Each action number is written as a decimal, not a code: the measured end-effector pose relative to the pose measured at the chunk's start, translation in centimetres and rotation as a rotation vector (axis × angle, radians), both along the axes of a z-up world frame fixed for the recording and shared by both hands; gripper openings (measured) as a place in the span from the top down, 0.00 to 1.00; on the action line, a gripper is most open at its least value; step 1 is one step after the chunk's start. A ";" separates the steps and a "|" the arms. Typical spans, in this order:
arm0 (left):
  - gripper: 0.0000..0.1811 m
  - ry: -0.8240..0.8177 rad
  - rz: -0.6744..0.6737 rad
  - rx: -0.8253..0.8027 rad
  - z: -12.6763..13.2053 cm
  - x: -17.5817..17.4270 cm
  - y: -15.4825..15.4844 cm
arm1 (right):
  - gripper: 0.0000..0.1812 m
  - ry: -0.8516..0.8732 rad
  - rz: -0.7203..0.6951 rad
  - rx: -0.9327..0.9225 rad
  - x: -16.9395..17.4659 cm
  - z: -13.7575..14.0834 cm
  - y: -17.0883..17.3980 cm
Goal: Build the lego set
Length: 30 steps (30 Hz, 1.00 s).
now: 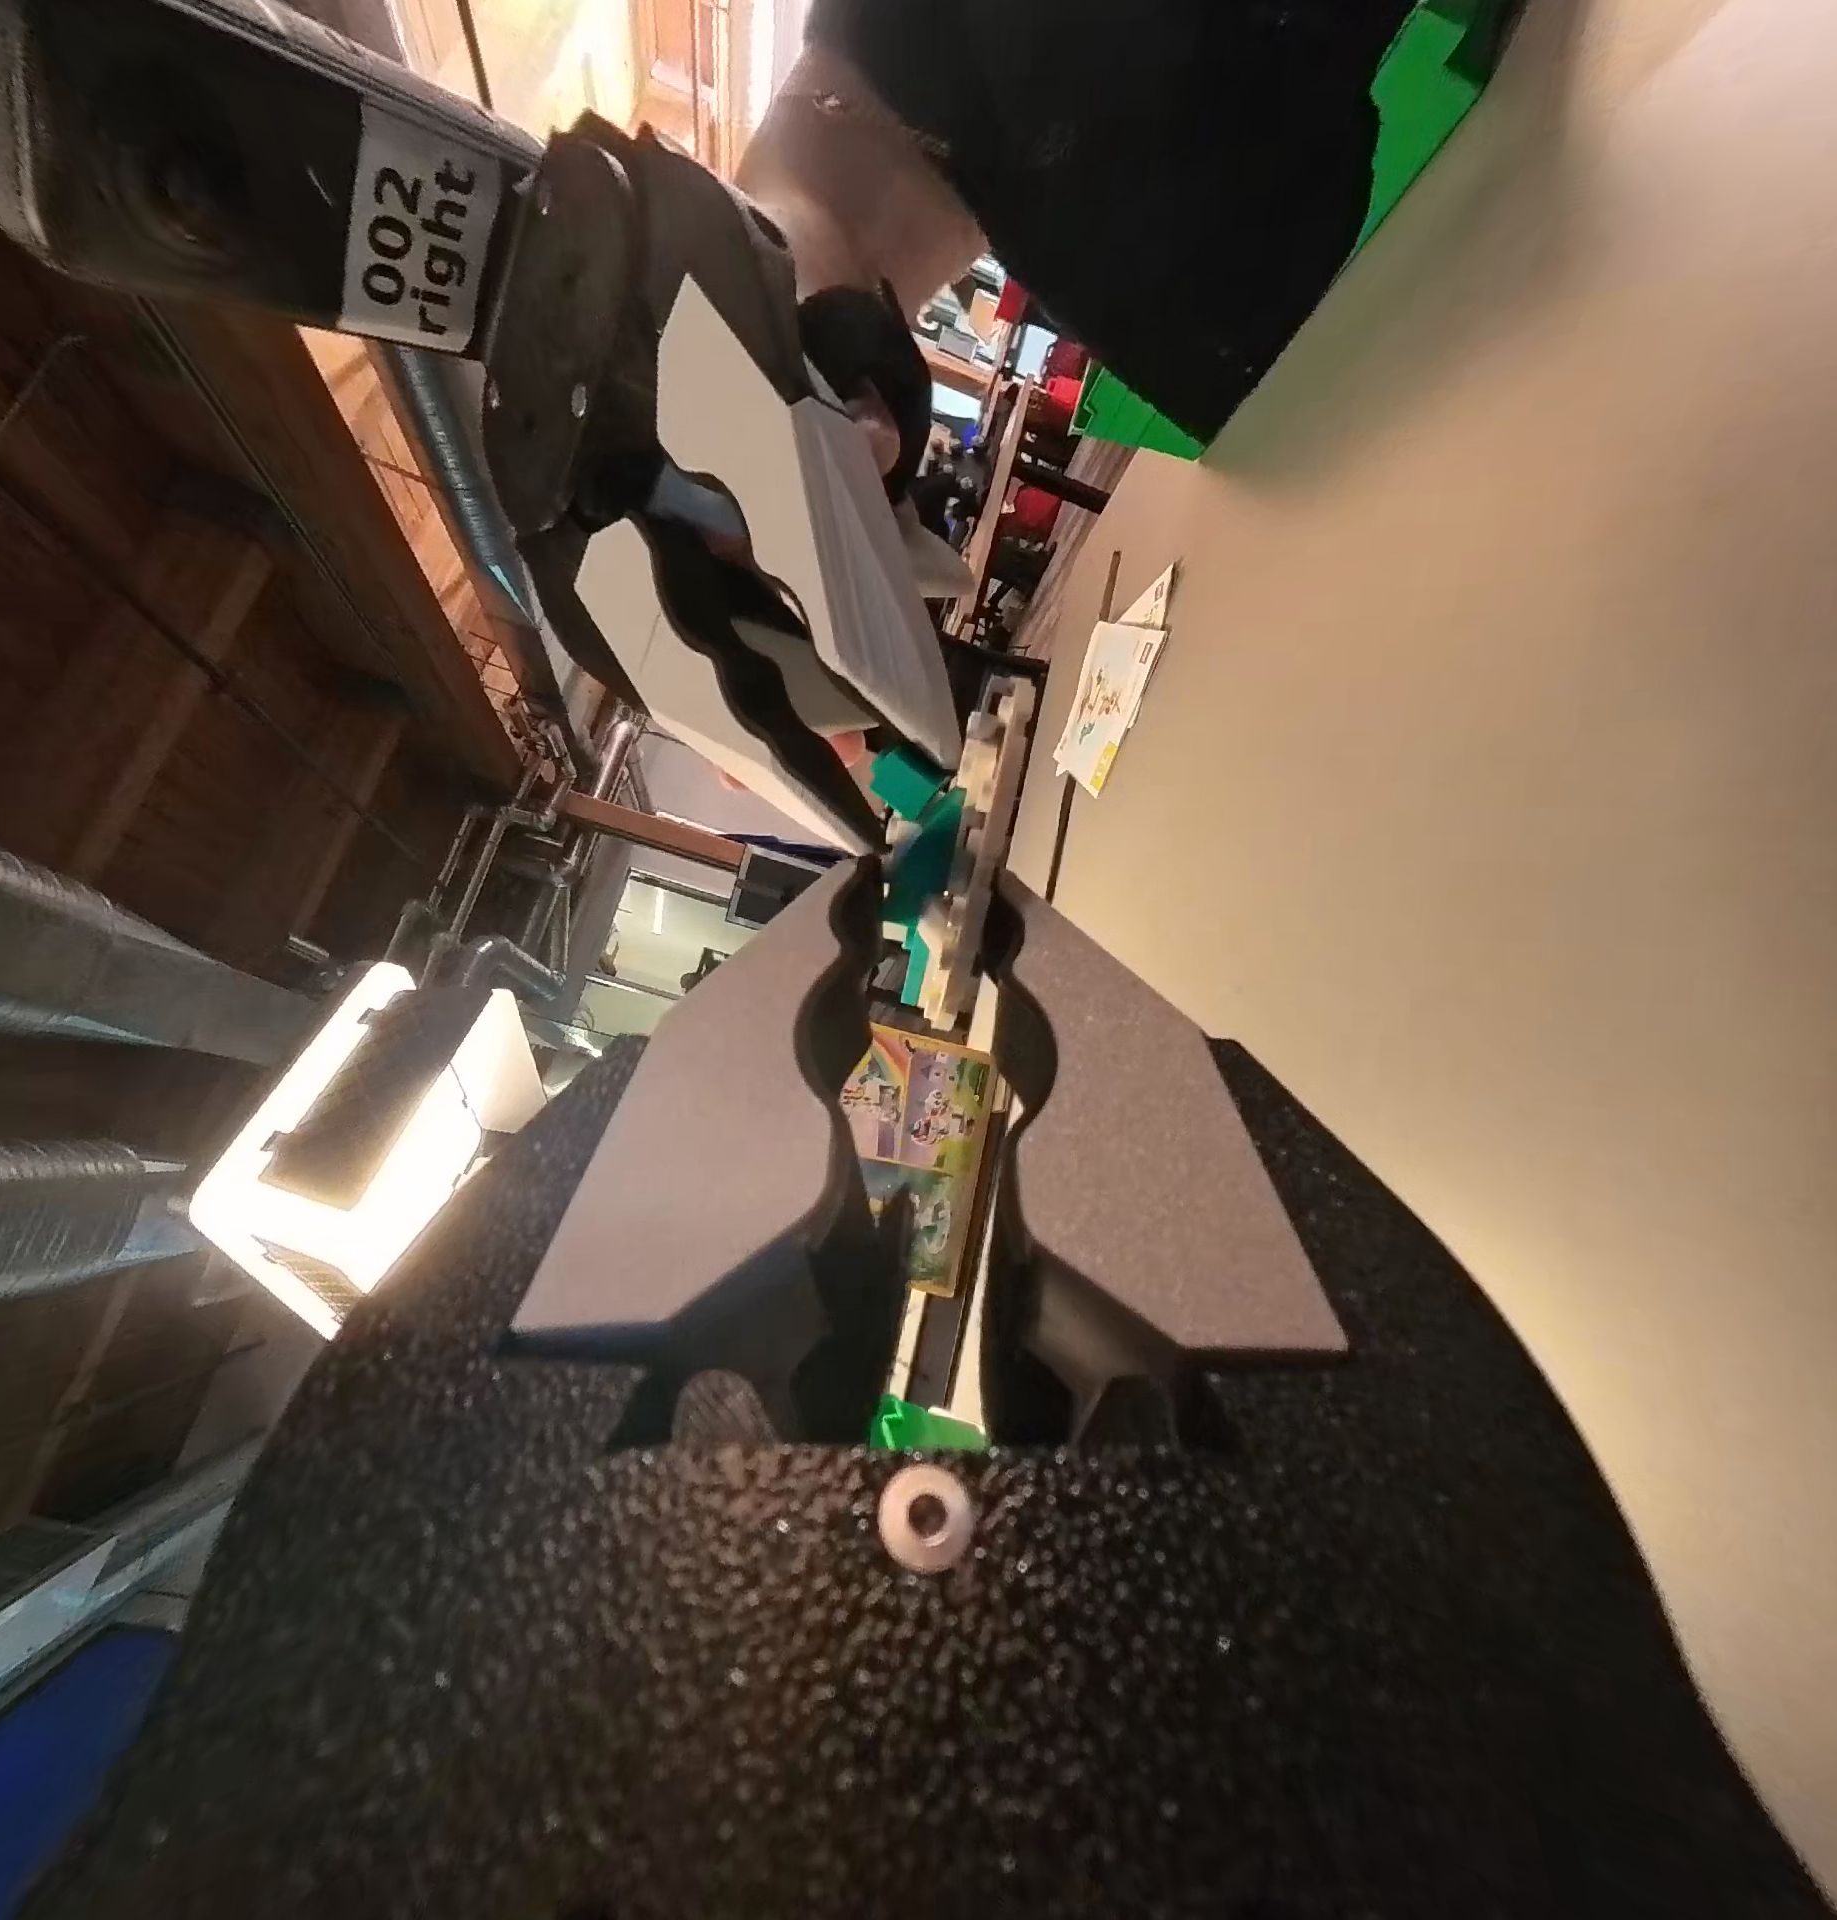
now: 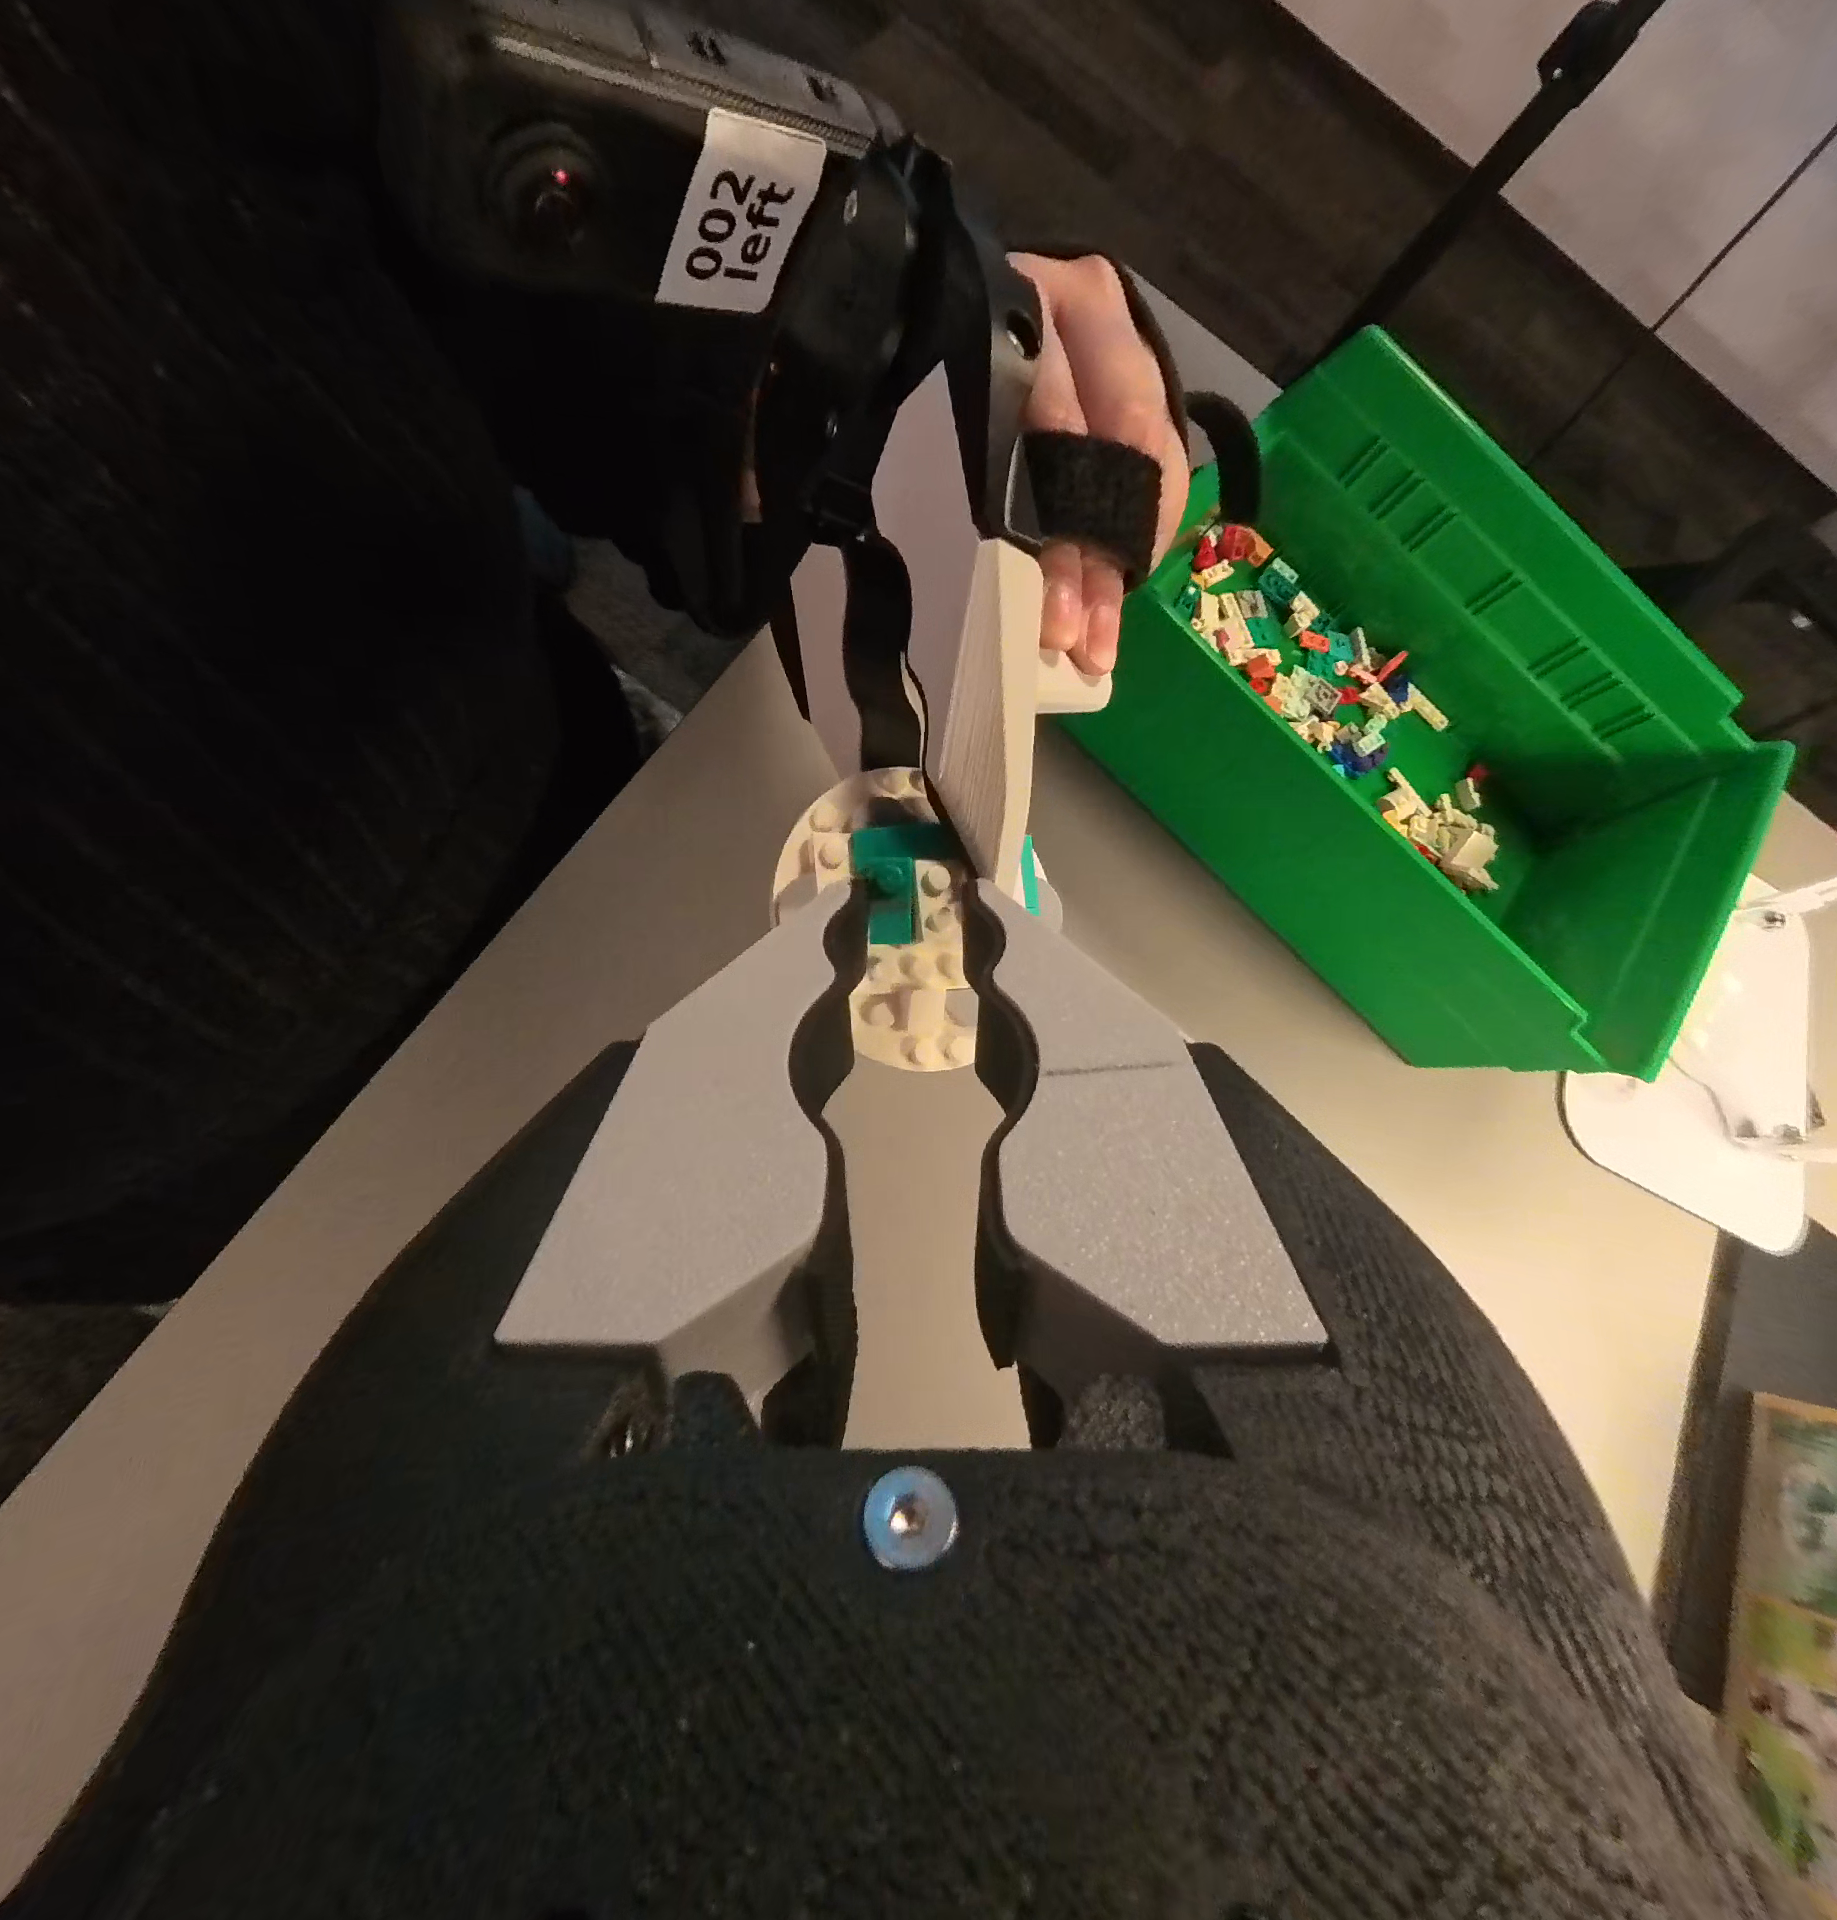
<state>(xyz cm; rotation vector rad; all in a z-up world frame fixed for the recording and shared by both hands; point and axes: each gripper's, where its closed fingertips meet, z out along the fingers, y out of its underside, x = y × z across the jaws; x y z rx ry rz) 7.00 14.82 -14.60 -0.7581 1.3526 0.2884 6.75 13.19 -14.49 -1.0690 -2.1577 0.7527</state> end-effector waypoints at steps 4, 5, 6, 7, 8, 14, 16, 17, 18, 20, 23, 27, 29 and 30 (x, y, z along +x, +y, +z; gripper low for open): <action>0.91 0.000 0.002 -0.002 -0.1 -0.1 0.1 | 0.90 -0.012 -0.006 0.019 0.0 0.0 0.2; 0.91 0.000 0.004 -0.004 -0.1 -0.1 0.1 | 0.90 -0.016 -0.008 0.024 0.0 0.0 0.2; 0.91 0.000 0.006 -0.004 -0.2 -0.2 0.1 | 0.90 -0.018 -0.010 0.028 0.0 0.0 0.3; 0.91 -0.001 0.006 -0.002 -0.2 -0.2 0.1 | 0.90 -0.019 -0.011 0.031 0.0 0.0 0.3; 0.91 -0.001 0.008 -0.004 -0.2 -0.2 0.2 | 0.89 -0.020 -0.013 0.034 0.0 0.0 0.3; 0.91 -0.025 0.084 -0.008 0.3 -1.3 1.3 | 0.72 0.144 -0.050 0.175 -0.2 1.8 1.1; 0.91 -0.037 0.100 -0.021 0.5 -1.7 1.6 | 0.66 0.268 -0.043 0.390 -0.5 2.4 1.2; 0.91 -0.046 0.104 -0.029 0.7 -1.9 1.7 | 0.65 0.322 -0.034 0.526 -0.7 2.5 1.2; 0.91 -0.056 0.105 -0.036 0.9 -2.0 1.8 | 0.65 0.354 -0.026 0.647 -0.8 2.2 1.0; 0.91 -0.072 0.104 -0.052 1.1 -2.1 1.9 | 0.66 0.359 -0.033 0.840 -1.2 1.3 1.1; 0.91 -0.082 0.106 -0.059 1.4 -2.1 2.1 | 0.73 0.395 -0.045 1.030 -1.7 0.9 1.5; 0.91 -0.087 0.104 -0.067 1.3 -2.0 2.0 | 0.79 0.419 -0.092 1.075 -2.2 1.0 2.1; 0.91 -0.096 0.099 -0.072 1.3 -1.9 1.8 | 0.82 0.427 -0.099 1.071 -2.3 1.0 2.3; 0.91 -0.103 0.096 -0.076 1.4 -1.9 1.7 | 0.84 0.429 -0.096 1.068 -2.4 1.0 2.3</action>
